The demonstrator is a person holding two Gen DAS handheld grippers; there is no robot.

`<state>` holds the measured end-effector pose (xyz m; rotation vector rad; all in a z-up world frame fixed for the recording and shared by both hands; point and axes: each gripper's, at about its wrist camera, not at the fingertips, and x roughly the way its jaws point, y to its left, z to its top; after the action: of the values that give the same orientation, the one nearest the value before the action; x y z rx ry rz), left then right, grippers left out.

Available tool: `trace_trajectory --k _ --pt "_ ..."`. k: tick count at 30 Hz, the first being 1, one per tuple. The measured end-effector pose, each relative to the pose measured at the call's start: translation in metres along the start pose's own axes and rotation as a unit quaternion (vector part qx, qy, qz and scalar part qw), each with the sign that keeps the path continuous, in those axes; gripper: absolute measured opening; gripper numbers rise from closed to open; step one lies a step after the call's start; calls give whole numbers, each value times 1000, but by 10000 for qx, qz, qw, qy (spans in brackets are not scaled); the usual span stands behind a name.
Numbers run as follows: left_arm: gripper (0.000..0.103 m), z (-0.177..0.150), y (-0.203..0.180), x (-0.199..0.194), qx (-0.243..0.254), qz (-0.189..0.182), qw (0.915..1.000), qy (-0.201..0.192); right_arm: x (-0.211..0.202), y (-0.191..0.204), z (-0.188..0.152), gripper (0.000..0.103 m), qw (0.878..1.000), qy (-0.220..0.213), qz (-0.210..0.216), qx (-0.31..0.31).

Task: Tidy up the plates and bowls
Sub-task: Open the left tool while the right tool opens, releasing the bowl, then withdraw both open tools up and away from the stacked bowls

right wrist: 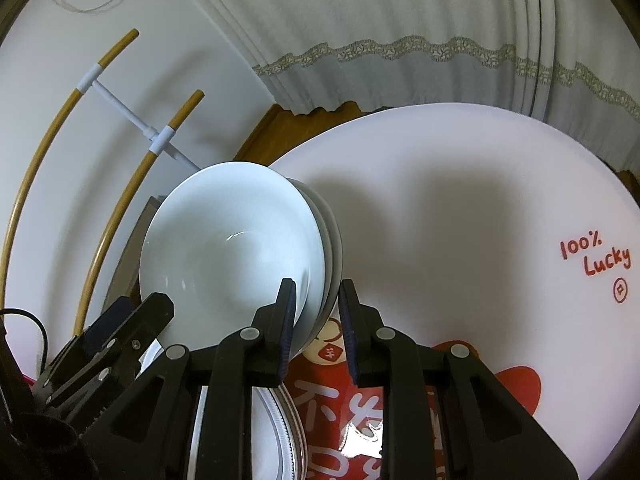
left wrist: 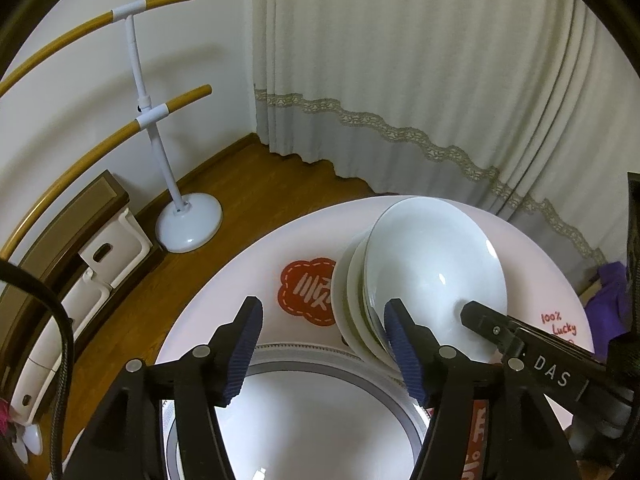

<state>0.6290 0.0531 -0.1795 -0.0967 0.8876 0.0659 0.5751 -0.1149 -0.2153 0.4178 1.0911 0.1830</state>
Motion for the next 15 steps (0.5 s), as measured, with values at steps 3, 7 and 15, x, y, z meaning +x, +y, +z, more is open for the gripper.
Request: trace_trajectory --k 3,7,15 --pt "64 0 1 2 -11 3 10000 11 0 -1 1 24 10000 -6 -2 3" --pt "65 2 4 4 -35 -10 10000 49 0 1 1 25 10000 -6 -1 15" --pt "65 7 6 11 -38 -62 9999 155 0 -1 1 26 10000 -11 2 17"
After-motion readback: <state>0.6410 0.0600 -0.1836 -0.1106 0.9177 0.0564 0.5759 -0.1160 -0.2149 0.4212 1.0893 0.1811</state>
